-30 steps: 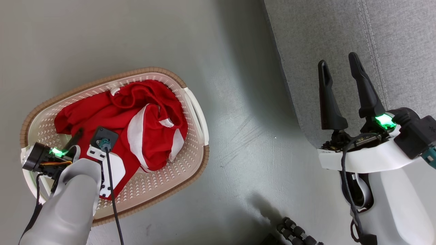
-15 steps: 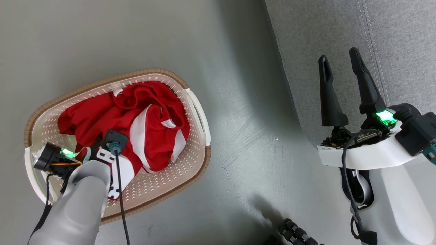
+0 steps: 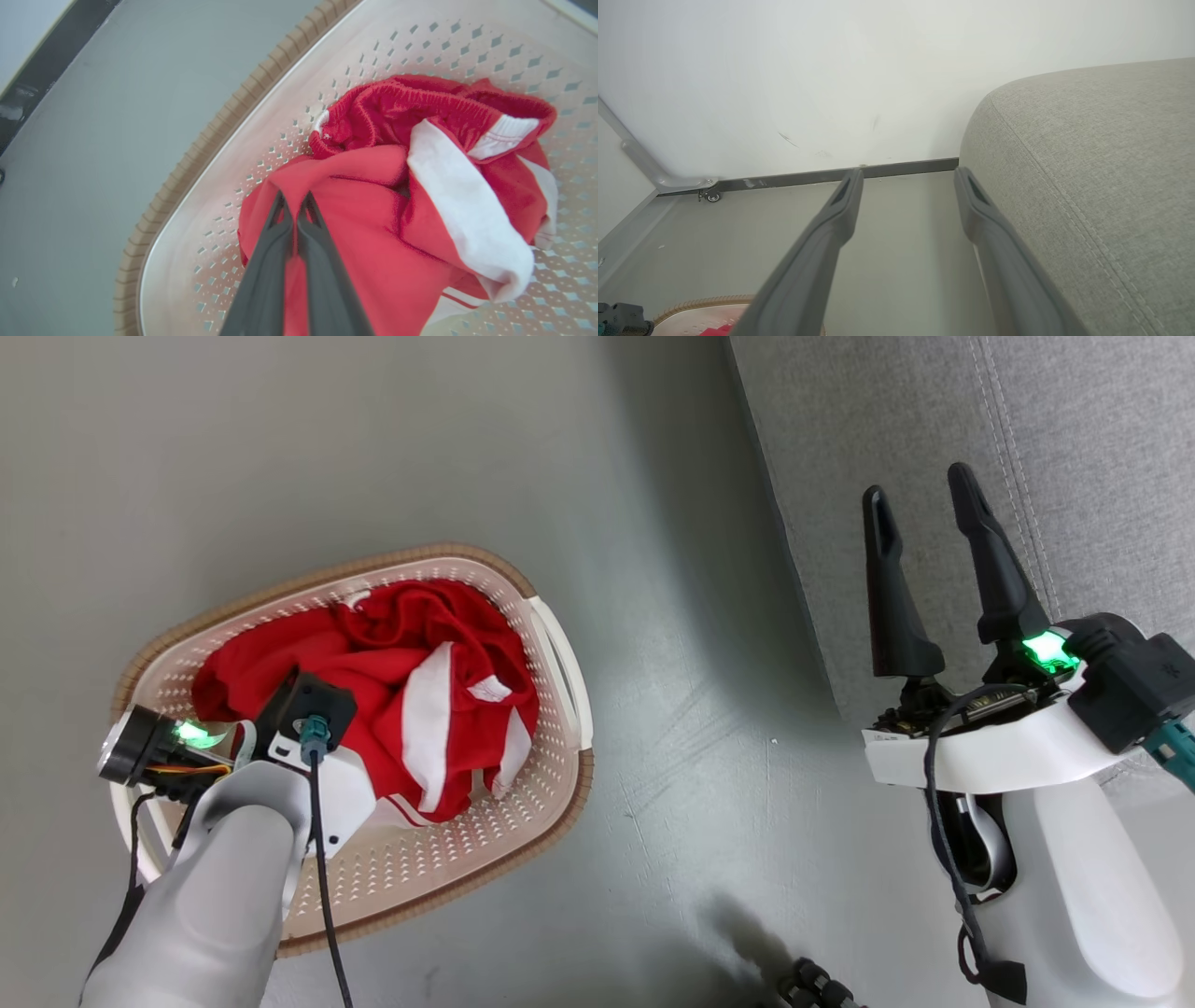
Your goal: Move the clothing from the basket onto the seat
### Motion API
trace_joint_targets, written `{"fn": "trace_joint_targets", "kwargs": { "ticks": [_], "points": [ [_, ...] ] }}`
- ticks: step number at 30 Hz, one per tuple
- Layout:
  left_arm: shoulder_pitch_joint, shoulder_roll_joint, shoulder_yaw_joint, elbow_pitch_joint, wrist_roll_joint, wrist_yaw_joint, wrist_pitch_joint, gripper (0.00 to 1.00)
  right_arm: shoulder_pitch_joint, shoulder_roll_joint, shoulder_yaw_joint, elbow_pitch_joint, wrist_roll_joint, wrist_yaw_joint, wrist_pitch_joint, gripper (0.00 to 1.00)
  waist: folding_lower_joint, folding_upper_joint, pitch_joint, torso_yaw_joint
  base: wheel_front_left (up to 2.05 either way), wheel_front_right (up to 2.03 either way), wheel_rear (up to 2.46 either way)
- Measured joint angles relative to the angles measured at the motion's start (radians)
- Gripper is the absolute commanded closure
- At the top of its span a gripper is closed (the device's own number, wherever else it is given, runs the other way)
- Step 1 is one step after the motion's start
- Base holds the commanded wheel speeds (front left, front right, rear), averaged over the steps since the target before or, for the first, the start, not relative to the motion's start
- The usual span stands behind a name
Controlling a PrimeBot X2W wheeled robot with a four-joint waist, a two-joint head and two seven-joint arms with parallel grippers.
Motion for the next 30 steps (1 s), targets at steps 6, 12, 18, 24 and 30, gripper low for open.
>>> {"fn": "trace_joint_targets", "kwargs": {
  "ticks": [6,12,18,24,30],
  "points": [
    [0.010,-0.012,0.021,-0.025,-0.026,0.003,-0.037,1.00,-0.001,0.000,0.007,0.012,-0.018,0.000,0.000,0.00,0.0000,0.0000,-0.033,0.016,0.00,0.00,0.00],
    [0.038,-0.024,0.056,-0.071,-0.067,0.020,-0.056,1.00,-0.027,-0.002,0.021,0.027,-0.048,0.000,0.000,0.00,0.0000,0.0000,-0.073,0.038,0.00,0.00,0.00],
    [0.074,-0.039,0.086,-0.137,-0.109,0.034,-0.068,1.00,-0.037,-0.004,0.026,0.043,-0.072,0.000,0.000,0.00,0.0000,0.0000,-0.122,0.064,0.00,0.00,0.00],
    [0.122,-0.051,0.115,-0.226,-0.141,0.045,-0.070,1.00,-0.035,-0.006,0.020,0.077,-0.088,0.000,0.000,0.00,0.0000,0.0000,-0.187,0.097,0.00,0.00,0.00],
    [0.164,-0.063,0.127,-0.370,-0.171,0.046,-0.070,1.00,-0.019,-0.009,0.004,0.107,-0.103,0.000,0.000,0.00,0.0000,0.0000,-0.248,0.127,0.00,0.00,0.00]
  ]
}}
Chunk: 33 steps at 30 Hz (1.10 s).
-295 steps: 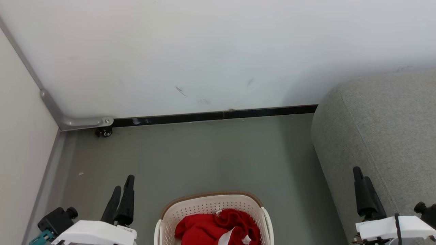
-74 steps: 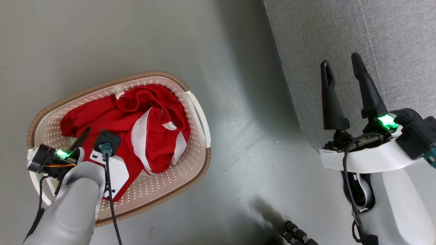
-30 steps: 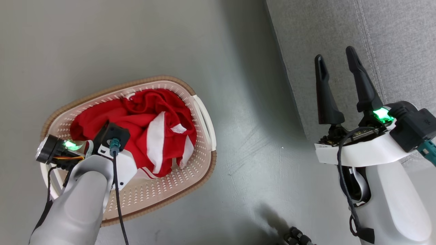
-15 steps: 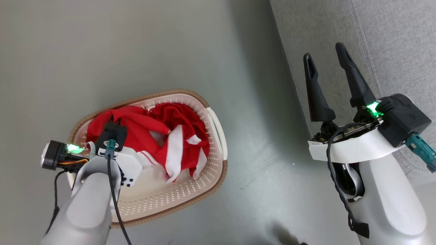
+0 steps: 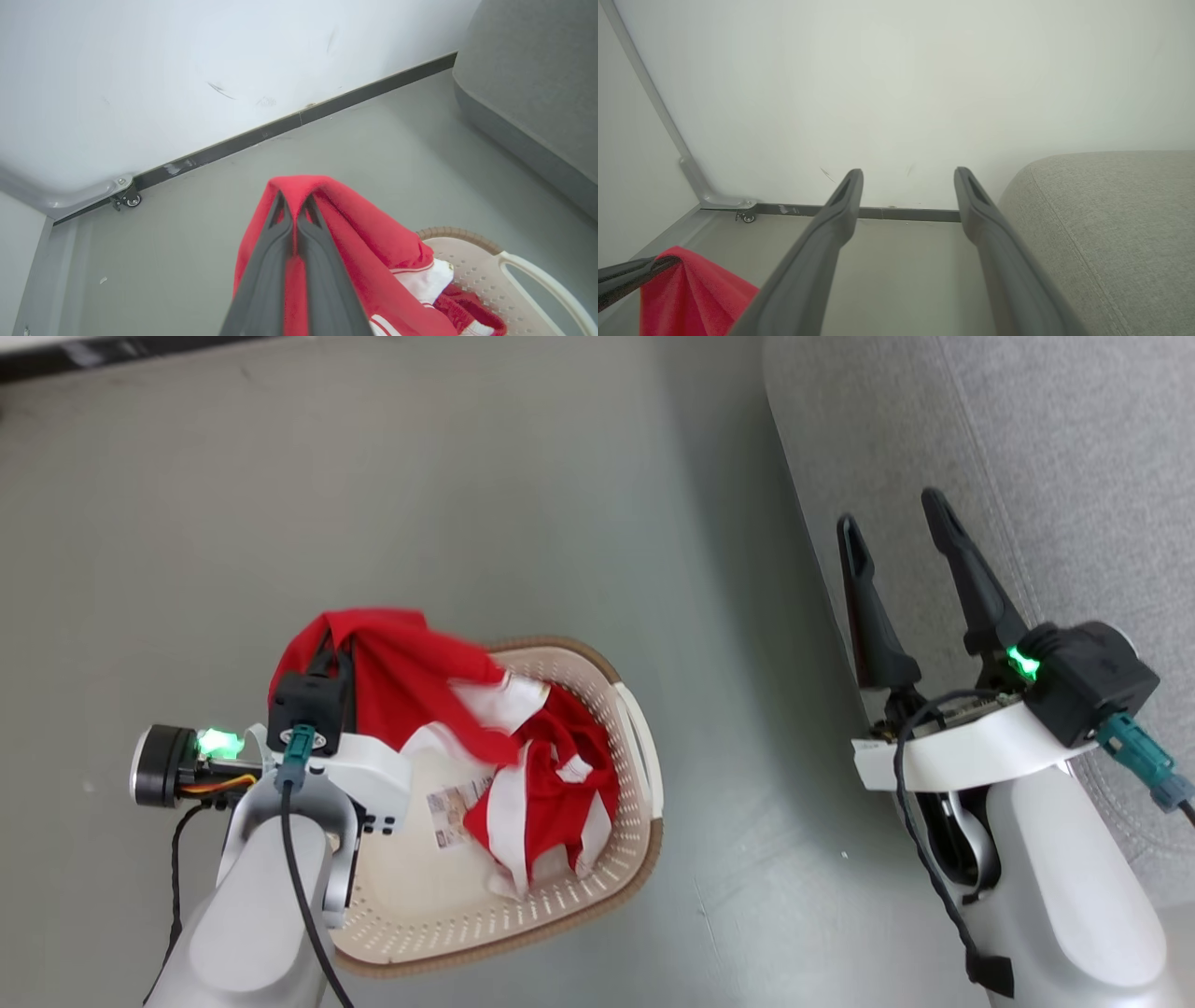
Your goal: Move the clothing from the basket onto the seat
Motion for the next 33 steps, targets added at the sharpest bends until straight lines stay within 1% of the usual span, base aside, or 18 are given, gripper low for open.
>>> {"fn": "trace_joint_targets", "kwargs": {
  "ticks": [5,12,18,20,29,33],
  "points": [
    [0.027,0.001,0.009,-0.101,-0.011,0.000,0.000,1.00,0.026,-0.014,-0.006,0.022,-0.018,0.000,0.000,0.00,0.0000,0.0000,-0.053,0.023,0.00,0.00,0.00],
    [0.079,0.005,0.004,-0.209,-0.015,-0.002,0.000,1.00,0.047,-0.036,0.001,0.048,-0.026,0.000,0.000,0.00,0.0000,0.0000,-0.129,0.051,0.00,0.00,0.00],
    [0.103,0.013,-0.003,-0.292,-0.016,-0.021,-0.001,1.00,0.072,-0.055,0.008,0.066,-0.027,0.000,0.000,0.00,-0.0001,0.0000,-0.197,0.069,0.00,0.00,0.00],
    [0.110,0.016,-0.008,-0.311,-0.016,-0.035,-0.001,1.00,0.083,-0.060,0.022,0.072,-0.027,0.000,0.000,0.00,-0.0001,0.0000,-0.219,0.074,0.00,0.00,0.00],
    [0.143,0.021,-0.020,-0.387,-0.027,-0.061,-0.001,1.00,0.122,-0.084,0.099,0.105,-0.016,0.000,0.000,0.00,-0.0001,0.0000,-0.320,0.092,0.00,0.00,0.00],
    [0.156,0.020,-0.024,-0.410,-0.050,-0.074,-0.002,1.00,0.134,-0.096,0.147,0.118,-0.004,0.000,0.000,0.00,-0.0001,0.0000,-0.363,0.097,0.00,0.00,0.00]
  ]
}}
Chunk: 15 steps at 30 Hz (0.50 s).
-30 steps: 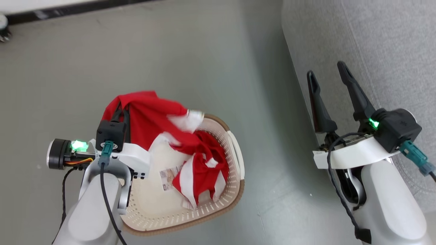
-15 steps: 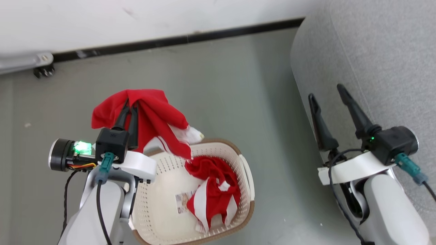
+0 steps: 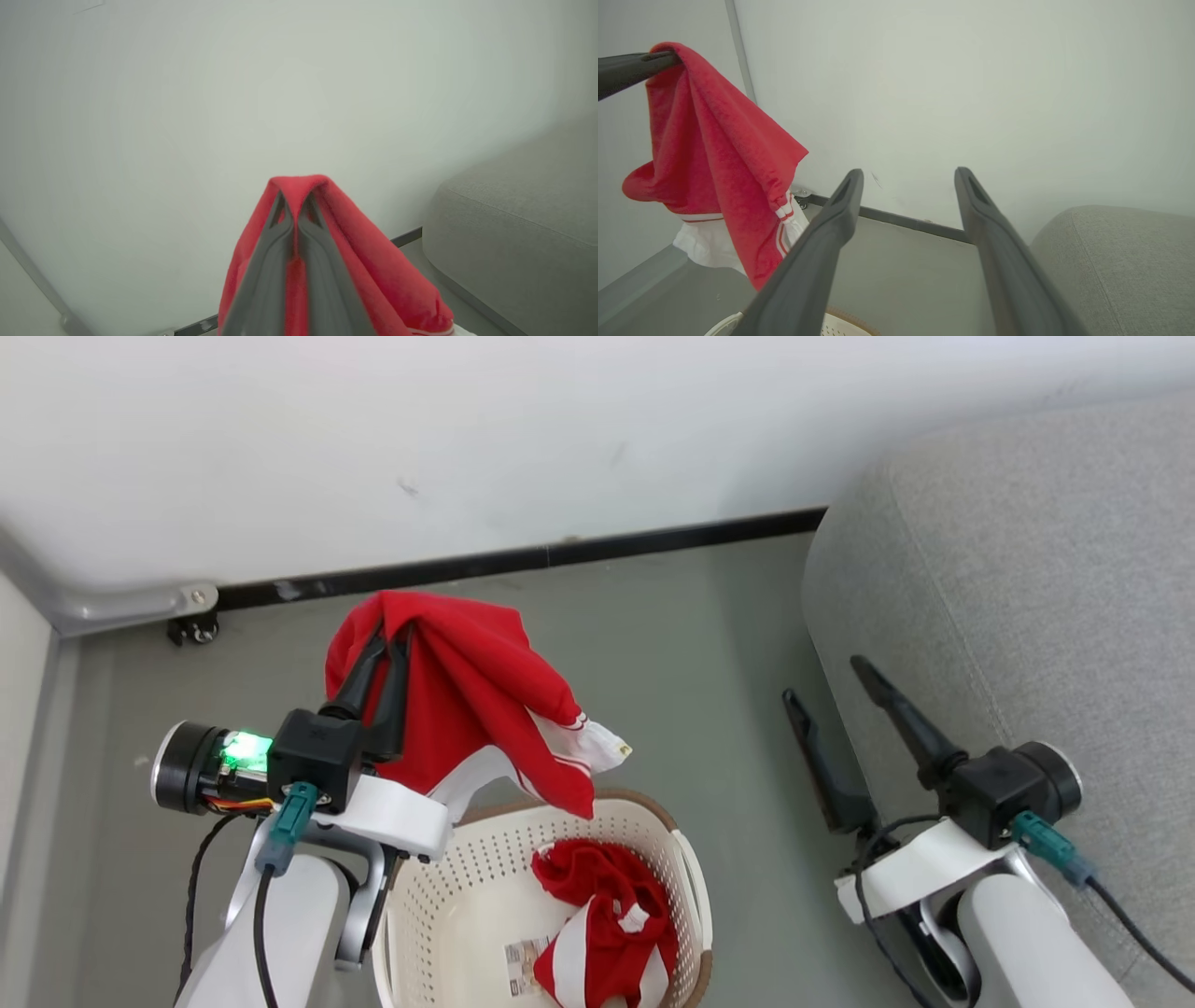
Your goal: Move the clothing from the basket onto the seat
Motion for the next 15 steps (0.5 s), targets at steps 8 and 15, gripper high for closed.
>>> {"fn": "trace_joint_targets", "kwargs": {
  "ticks": [8,15],
  "points": [
    [0.042,0.004,-0.021,-0.004,-0.017,-0.034,-0.004,1.00,0.027,-0.023,0.089,0.010,0.029,0.000,0.020,0.00,0.0000,0.0000,-0.078,0.007,0.00,0.00,0.00],
    [0.058,0.003,-0.048,-0.012,-0.018,-0.068,0.021,1.00,0.035,-0.045,0.194,0.031,0.047,0.000,0.069,0.00,0.0000,0.0000,-0.128,0.011,0.00,0.00,0.00]
  ]
}}
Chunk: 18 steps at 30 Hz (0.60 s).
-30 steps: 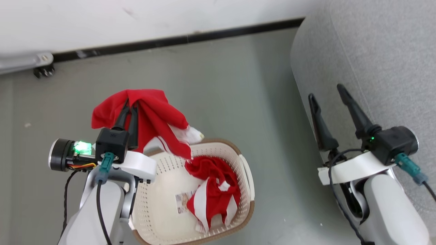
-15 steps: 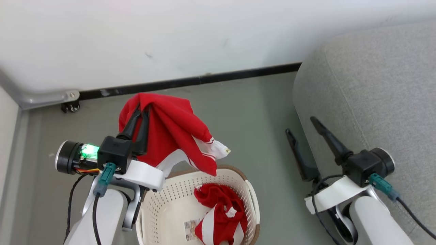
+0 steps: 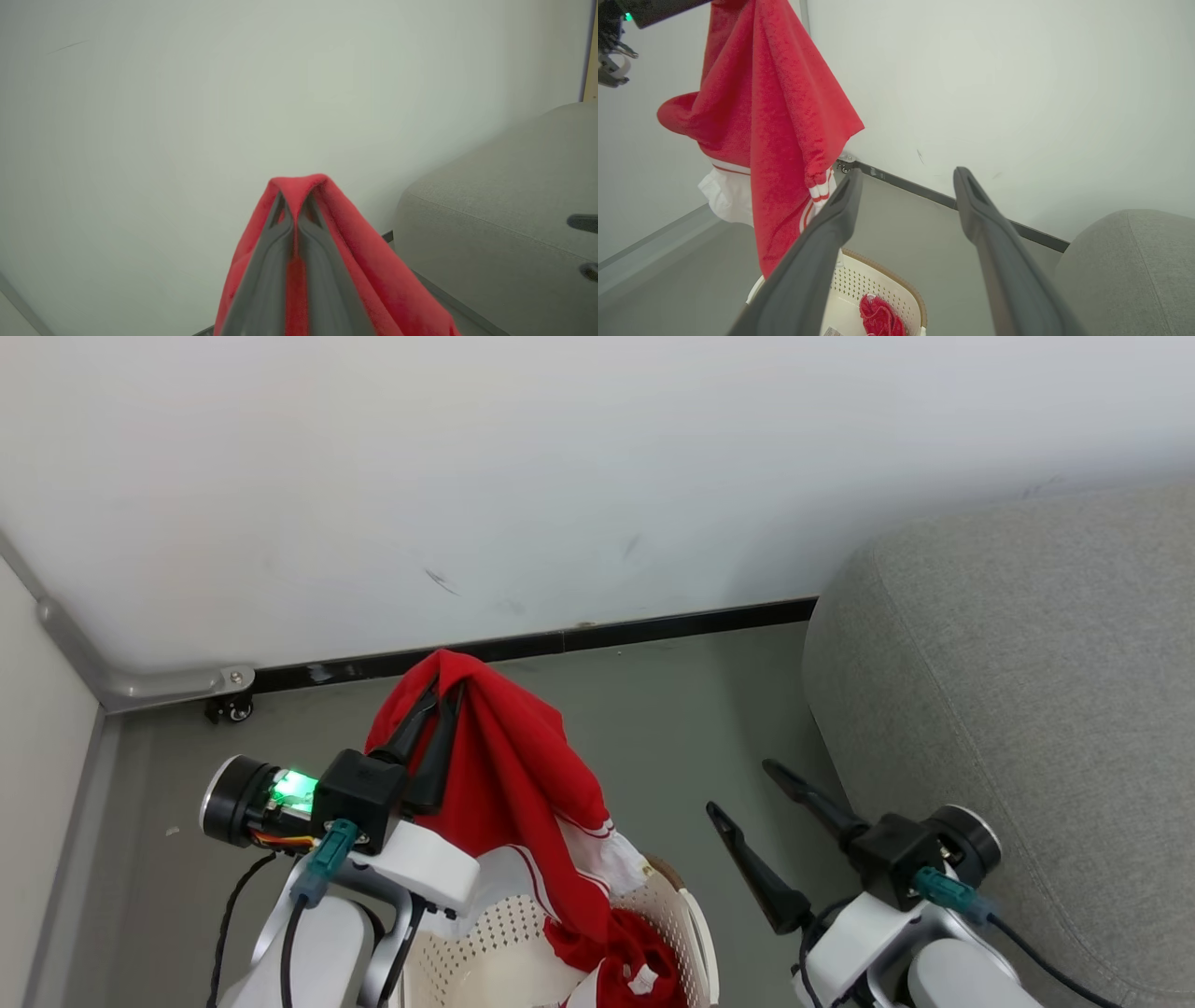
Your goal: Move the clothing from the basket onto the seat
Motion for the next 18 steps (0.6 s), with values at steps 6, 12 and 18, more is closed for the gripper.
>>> {"fn": "trace_joint_targets", "kwargs": {
  "ticks": [6,12,18],
  "points": [
    [0.007,-0.006,-0.027,-0.015,0.000,-0.018,0.024,1.00,0.000,-0.012,0.106,0.017,0.051,0.000,0.052,0.00,0.0000,0.0000,-0.041,0.004,0.00,0.00,0.00],
    [0.012,-0.025,-0.052,-0.041,0.000,-0.023,0.044,1.00,0.000,-0.020,0.179,0.039,0.102,0.000,0.087,0.00,0.0000,0.0000,-0.072,0.011,0.00,0.00,0.00],
    [0.012,-0.031,-0.067,-0.061,0.000,-0.039,0.073,1.00,-0.006,-0.037,0.225,0.071,0.122,0.000,0.109,0.00,0.0000,0.0000,-0.094,0.020,0.00,0.00,0.00]
  ]
}}
